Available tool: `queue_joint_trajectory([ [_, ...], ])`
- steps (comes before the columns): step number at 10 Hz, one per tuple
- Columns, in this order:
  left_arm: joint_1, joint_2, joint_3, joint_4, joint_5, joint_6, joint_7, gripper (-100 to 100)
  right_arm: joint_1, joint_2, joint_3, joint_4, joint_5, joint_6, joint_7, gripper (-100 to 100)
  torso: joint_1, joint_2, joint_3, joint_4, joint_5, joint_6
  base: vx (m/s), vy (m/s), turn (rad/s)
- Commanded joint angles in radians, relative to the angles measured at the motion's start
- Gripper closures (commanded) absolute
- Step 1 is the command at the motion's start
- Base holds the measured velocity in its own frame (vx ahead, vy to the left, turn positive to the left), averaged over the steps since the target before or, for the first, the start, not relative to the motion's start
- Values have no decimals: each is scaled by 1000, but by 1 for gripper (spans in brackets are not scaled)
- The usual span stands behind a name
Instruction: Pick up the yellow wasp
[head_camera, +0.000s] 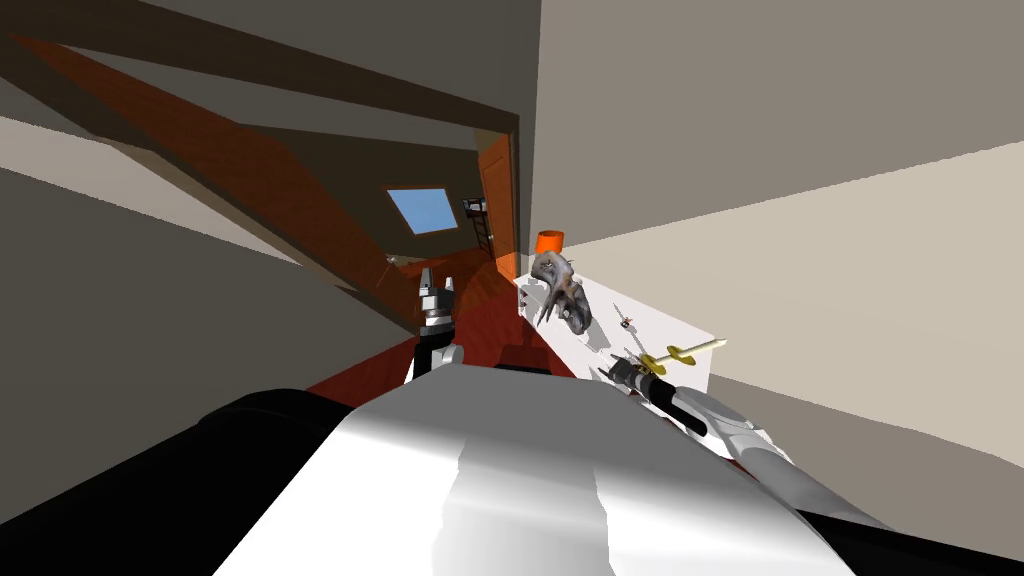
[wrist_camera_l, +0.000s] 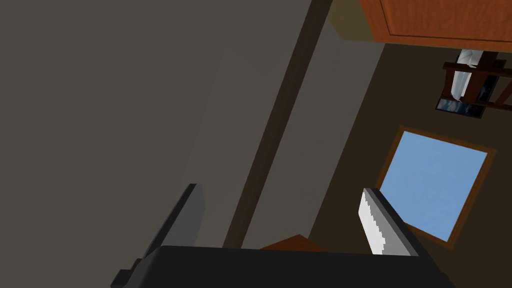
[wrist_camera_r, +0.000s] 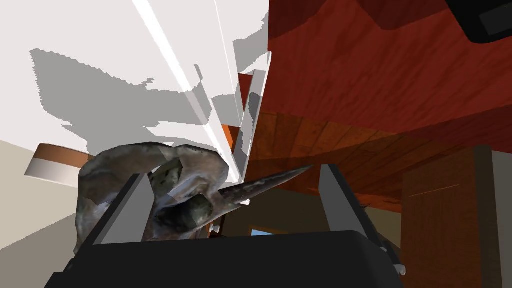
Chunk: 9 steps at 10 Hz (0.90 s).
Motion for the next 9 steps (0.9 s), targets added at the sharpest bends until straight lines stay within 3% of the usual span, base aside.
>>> queue_joint_trajectory([
  [1,0,0,0,0,0,0,0,0,1,-27,16,50,30,21,50,-100,0,0,0,0,0,0,-22,17,217],
  [3,0,0,0,0,0,0,0,0,-8,-60,38,141,63,39,104,-100,0,0,0,0,0,0,-20,15,133],
  [4,0,0,0,0,0,0,0,0,-8,-60,38,142,63,39,104,-100,0,0,0,0,0,0,-9,8,50],
  [5,0,0,0,0,0,0,0,0,-16,-89,57,199,93,54,148,-100,0,0,0,0,0,1,-11,8,148],
  [6,0,0,0,0,0,0,0,0,-16,-89,57,202,93,54,148,-100,0,0,0,0,0,0,-9,2,120],
  [9,0,0,0,0,0,0,0,0,-23,-132,86,302,137,73,210,-100,-1,-1,-1,0,0,0,-1,-1,110],
])
